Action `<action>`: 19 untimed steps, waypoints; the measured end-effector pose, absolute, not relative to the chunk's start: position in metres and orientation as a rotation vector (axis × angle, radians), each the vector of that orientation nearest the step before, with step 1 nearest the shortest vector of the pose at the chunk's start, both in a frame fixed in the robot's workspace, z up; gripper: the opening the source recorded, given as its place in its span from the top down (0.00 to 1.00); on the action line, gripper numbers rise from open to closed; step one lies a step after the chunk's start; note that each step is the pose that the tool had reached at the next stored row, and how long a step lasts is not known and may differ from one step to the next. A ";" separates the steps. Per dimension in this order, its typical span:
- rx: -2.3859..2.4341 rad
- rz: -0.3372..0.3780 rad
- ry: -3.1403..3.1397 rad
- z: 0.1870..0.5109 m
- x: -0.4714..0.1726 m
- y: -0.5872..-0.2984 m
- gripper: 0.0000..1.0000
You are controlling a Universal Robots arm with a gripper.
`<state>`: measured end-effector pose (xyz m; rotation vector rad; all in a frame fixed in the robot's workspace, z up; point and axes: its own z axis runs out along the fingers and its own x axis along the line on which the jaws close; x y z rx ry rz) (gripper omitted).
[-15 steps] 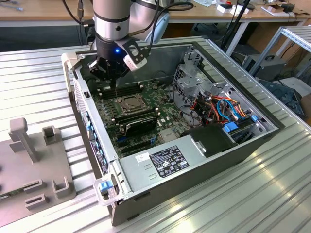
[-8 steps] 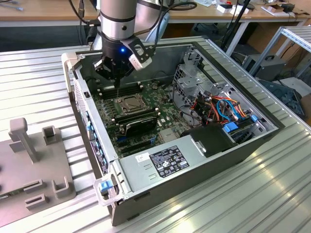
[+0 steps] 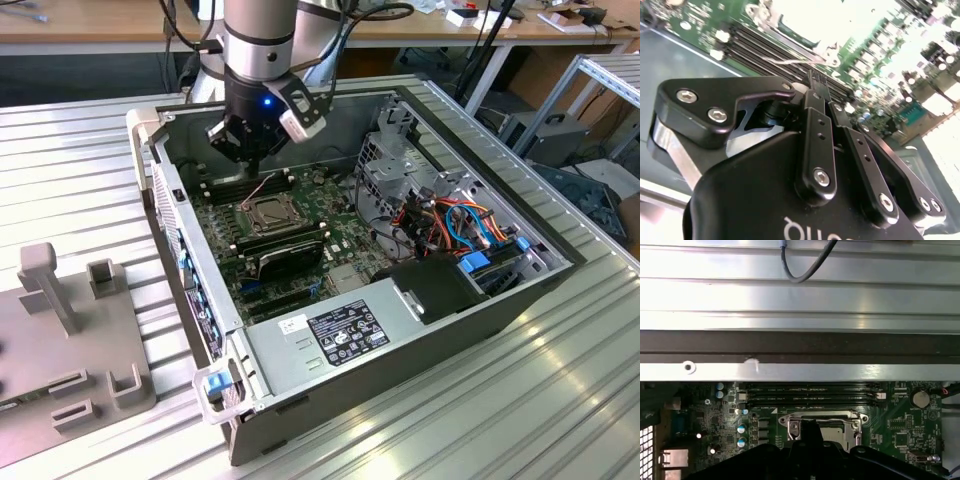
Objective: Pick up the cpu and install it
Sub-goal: 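Install the first cpu locking lever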
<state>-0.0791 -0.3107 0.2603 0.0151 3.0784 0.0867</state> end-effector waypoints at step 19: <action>0.015 0.087 3.078 0.245 -0.058 -0.310 0.89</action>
